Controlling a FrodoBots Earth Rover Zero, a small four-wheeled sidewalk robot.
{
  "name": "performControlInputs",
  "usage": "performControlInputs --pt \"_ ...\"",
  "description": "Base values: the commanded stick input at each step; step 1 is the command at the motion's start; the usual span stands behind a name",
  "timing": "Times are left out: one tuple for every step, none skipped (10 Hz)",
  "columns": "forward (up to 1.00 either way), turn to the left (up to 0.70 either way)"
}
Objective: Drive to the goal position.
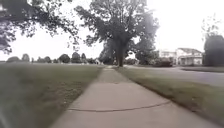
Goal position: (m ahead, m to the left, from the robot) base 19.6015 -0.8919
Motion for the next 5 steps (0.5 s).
performControlInputs --pt "0.7 0.0" --pt "0.7 0.0" --pt "0.7 0.0" --pt "0.7 0.0" --pt "0.7 0.0"
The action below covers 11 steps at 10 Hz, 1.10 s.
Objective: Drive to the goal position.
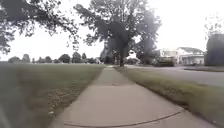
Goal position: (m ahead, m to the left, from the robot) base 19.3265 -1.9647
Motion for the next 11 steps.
performControlInputs --pt "0.7 0.0" --pt "0.7 0.0" --pt "0.7 0.0" --pt "0.7 0.0" --pt "0.7 0.0" --pt "0.7 0.0" --pt "0.7 0.0" --pt "0.7 0.0" --pt "0.7 0.0" --pt "0.7 0.0" --pt "0.7 0.0"
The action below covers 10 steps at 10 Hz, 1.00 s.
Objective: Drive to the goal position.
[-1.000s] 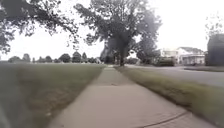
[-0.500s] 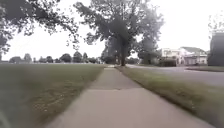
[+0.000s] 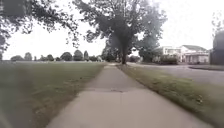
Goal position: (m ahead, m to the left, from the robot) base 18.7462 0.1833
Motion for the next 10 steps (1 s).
performControlInputs --pt "0.7 0.0" --pt "0.7 0.0" --pt "0.7 0.0" --pt "0.7 0.0" --pt "0.7 0.0" --pt "0.7 0.0" --pt "0.7 0.0" --pt "0.7 0.0" --pt "0.7 0.0" --pt "0.7 0.0"
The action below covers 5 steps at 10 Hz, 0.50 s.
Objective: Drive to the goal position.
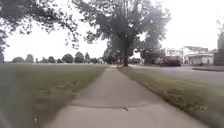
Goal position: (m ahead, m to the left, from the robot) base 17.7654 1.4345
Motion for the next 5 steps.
performControlInputs --pt "0.7 0.0" --pt "0.7 0.0" --pt "0.7 0.0" --pt "0.7 0.0" --pt "0.7 0.0"
